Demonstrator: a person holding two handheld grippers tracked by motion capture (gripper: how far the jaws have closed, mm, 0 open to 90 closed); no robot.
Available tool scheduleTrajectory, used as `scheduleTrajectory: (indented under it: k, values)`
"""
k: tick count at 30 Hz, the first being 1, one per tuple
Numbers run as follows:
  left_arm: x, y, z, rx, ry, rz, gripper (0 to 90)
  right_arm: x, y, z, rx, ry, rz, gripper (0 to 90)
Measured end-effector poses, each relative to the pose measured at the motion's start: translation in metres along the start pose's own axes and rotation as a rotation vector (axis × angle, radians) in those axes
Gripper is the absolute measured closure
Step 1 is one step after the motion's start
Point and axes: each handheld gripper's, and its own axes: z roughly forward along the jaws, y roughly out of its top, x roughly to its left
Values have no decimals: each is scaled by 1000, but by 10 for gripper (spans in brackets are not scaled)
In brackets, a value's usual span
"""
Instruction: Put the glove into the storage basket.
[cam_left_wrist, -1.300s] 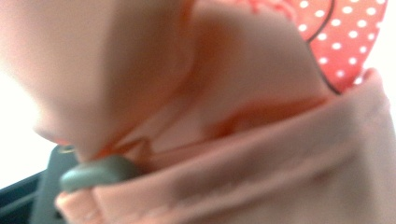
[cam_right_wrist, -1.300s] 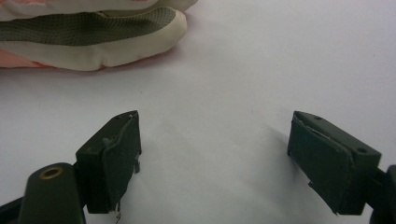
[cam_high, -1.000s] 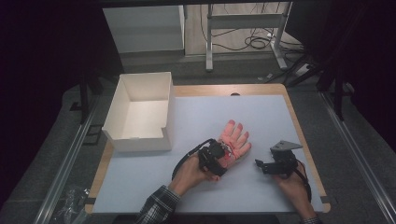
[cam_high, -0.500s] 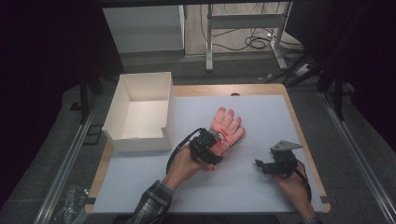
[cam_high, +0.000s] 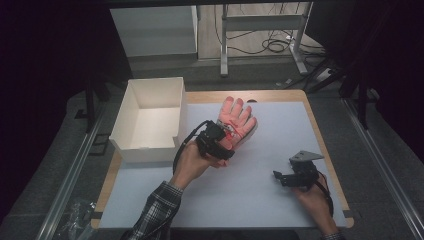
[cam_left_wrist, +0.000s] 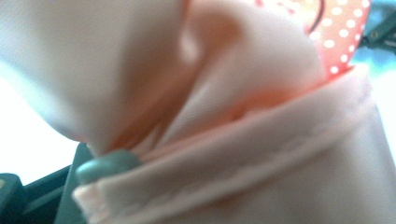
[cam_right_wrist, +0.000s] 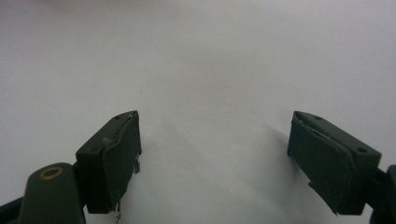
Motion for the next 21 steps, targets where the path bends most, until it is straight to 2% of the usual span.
scheduleTrajectory:
  k: [13,21]
  values:
    - [20,25,-27,-24,58,-32,384,0,0,0,-4,-1,-1,176]
    - [38,36,-47,-41,96,-70,383,0,0,0,-3,0,1,177]
